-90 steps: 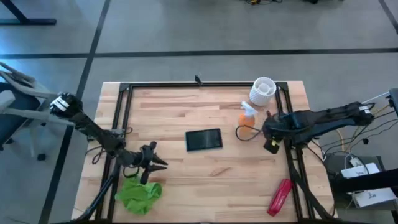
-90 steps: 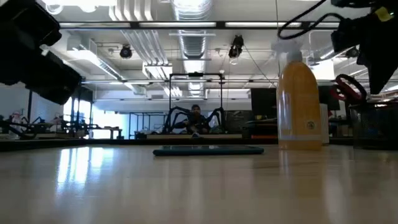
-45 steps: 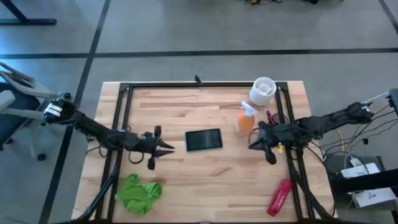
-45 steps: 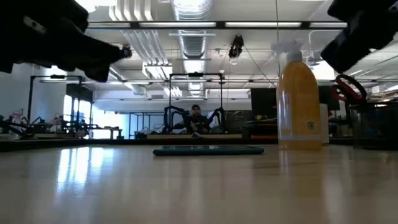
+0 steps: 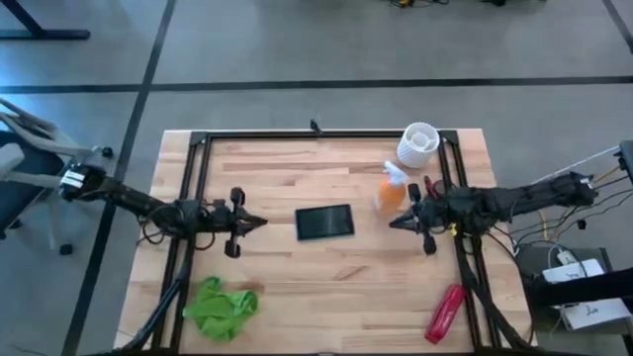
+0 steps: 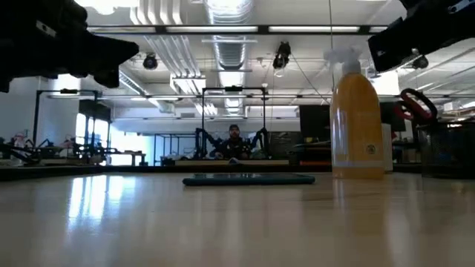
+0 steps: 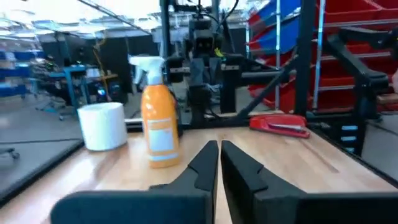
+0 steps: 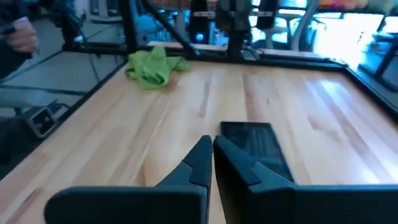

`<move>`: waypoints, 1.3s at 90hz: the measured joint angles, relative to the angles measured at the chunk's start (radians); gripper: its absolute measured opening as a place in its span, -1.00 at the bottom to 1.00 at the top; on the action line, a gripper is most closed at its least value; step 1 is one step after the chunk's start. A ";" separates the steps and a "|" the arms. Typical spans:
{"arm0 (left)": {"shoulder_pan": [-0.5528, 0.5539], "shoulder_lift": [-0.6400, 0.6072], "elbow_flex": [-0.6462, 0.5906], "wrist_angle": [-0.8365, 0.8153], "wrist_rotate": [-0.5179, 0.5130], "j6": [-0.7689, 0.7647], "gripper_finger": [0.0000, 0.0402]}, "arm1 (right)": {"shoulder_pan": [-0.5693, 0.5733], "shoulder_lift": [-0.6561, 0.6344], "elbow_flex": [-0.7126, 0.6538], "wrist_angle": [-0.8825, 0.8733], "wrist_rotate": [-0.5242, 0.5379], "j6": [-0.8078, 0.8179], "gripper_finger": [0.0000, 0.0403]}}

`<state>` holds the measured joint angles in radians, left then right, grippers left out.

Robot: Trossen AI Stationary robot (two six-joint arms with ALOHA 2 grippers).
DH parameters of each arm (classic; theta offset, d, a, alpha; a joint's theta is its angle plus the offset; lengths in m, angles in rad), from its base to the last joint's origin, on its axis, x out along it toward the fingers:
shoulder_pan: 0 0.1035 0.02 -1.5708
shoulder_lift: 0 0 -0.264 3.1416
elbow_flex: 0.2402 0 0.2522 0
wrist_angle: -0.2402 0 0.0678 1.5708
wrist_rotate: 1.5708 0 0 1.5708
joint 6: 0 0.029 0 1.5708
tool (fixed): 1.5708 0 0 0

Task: Apply microfiber cloth
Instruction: Return to Home Position

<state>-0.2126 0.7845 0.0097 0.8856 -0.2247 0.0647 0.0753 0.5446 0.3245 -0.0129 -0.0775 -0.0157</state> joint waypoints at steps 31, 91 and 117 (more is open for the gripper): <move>0.060 -0.186 0.000 -0.212 0.025 -0.023 -1.00 | -0.081 -0.075 -0.084 0.159 -0.060 -0.090 -1.00; 0.218 -0.481 -0.001 -0.622 0.115 -0.156 -1.00 | -0.064 -0.542 -0.304 0.023 -0.043 -0.038 -1.00; 0.229 -0.532 -0.001 -0.659 0.165 -0.136 -1.00 | -0.064 -0.516 -0.312 0.033 0.008 -0.070 -1.00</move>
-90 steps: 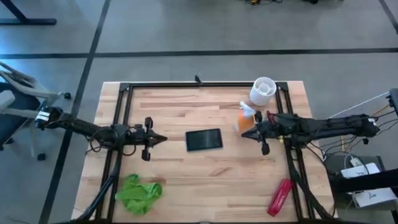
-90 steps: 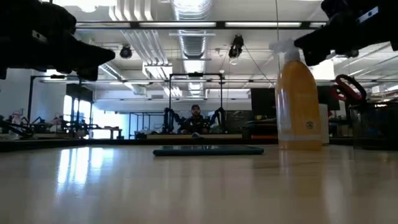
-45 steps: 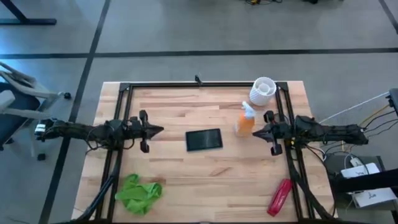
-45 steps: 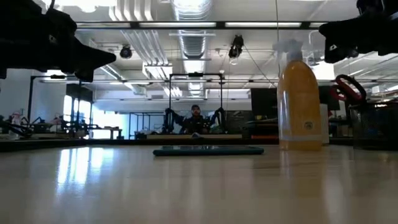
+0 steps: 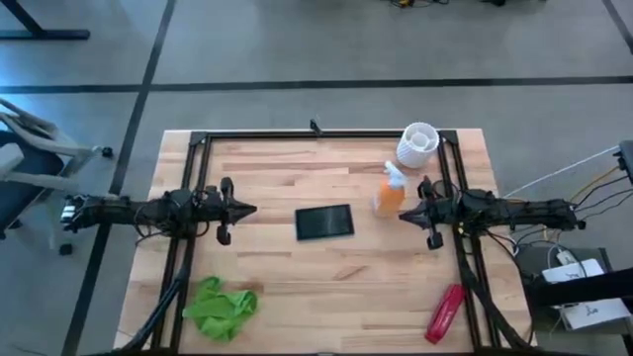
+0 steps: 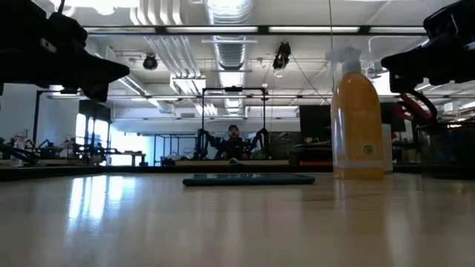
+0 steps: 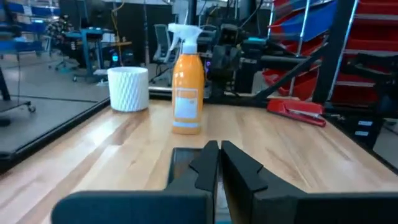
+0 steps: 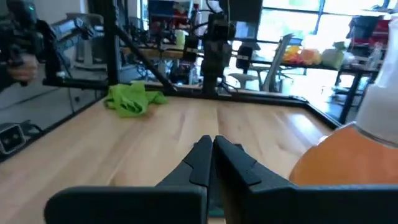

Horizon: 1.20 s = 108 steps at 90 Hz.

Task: Apply microfiber cloth
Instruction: Return to Home Position

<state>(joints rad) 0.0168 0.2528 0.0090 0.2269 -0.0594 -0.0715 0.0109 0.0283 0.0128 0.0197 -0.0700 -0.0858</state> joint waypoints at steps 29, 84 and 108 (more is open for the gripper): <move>0.037 -0.012 0.000 -0.036 0.068 0.047 -1.00 | 0.000 0.003 0.000 -0.007 0.045 -0.050 -1.00; 0.063 -0.250 -0.001 -0.182 0.027 -0.019 -1.00 | 0.000 0.007 -0.002 -0.004 0.047 -0.053 -1.00; -0.001 -0.245 -0.001 -0.149 -0.050 0.038 -1.00 | 0.000 0.007 -0.002 -0.003 0.046 -0.053 -1.00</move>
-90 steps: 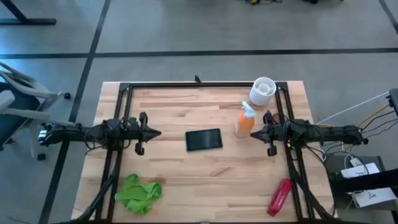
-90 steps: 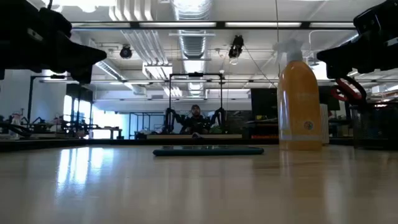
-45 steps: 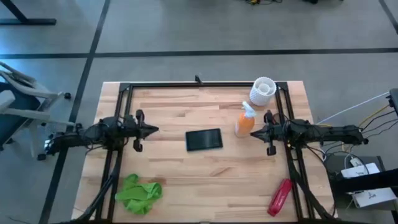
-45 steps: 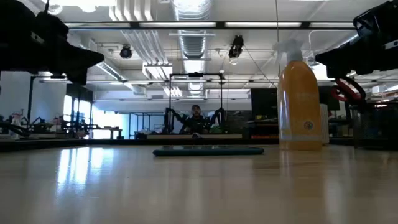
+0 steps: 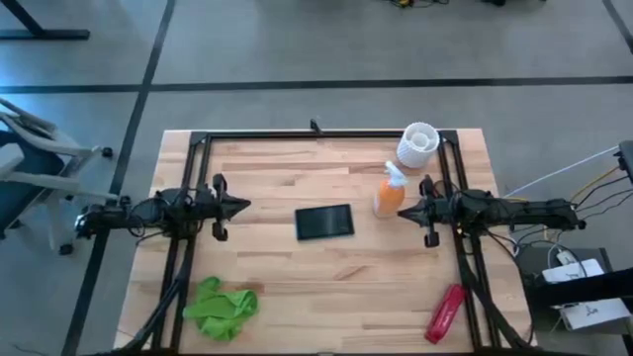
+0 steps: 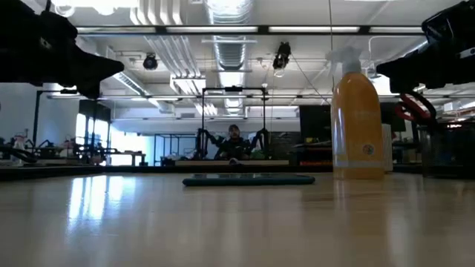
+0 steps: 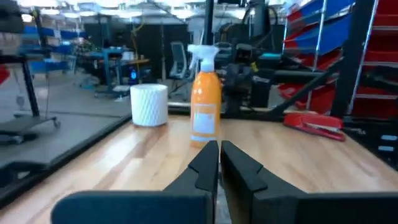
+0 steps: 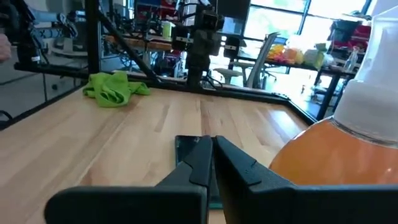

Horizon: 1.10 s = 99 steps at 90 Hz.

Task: Apply microfiber cloth
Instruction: Return to Home Position

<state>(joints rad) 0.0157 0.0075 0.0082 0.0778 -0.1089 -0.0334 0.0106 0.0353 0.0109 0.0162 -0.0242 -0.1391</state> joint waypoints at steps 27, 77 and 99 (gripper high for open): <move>0.000 0.032 0.000 0.002 0.029 -0.002 -1.00 | 0.000 0.000 0.000 -0.001 -0.002 0.006 -1.00; 0.000 0.122 0.000 0.003 0.030 -0.002 -1.00 | 0.000 0.000 0.000 -0.002 -0.002 0.006 -1.00; 0.000 0.161 0.000 0.003 0.030 -0.002 -1.00 | 0.000 0.000 0.000 -0.002 -0.002 0.006 -1.00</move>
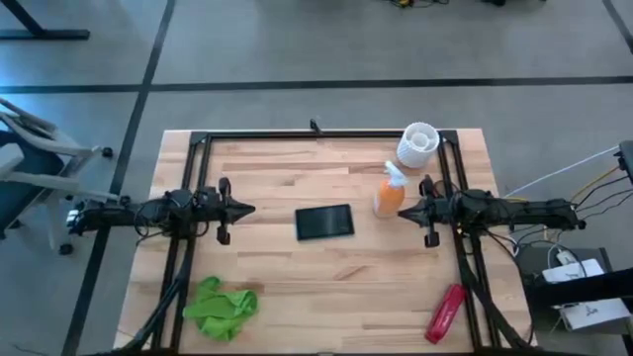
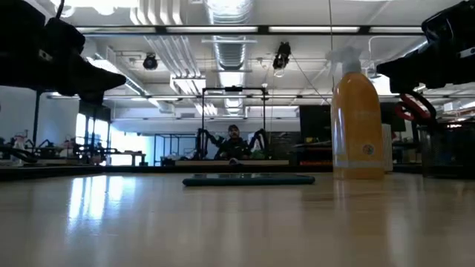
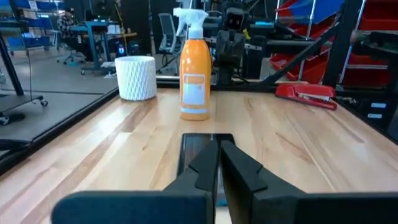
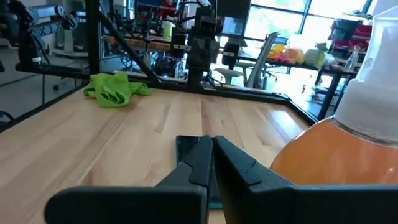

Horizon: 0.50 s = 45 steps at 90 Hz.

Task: Apply microfiber cloth
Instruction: Return to Home Position

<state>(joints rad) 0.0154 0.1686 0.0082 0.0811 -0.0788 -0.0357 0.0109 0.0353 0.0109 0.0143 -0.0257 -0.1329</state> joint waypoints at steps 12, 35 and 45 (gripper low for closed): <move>0.000 0.020 0.000 0.000 0.000 0.000 -1.00 | 0.000 0.000 0.000 0.000 0.000 0.000 -1.00; 0.000 0.054 0.000 0.000 0.000 0.000 -1.00 | 0.000 0.000 0.000 0.000 0.000 0.000 -1.00; 0.000 0.066 0.000 0.000 0.000 0.000 -1.00 | 0.000 0.000 0.000 0.000 0.000 0.000 -1.00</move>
<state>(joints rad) 0.0154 0.2345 0.0082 0.0811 -0.0784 -0.0357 0.0109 0.0357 0.0105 0.0139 -0.0254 -0.1326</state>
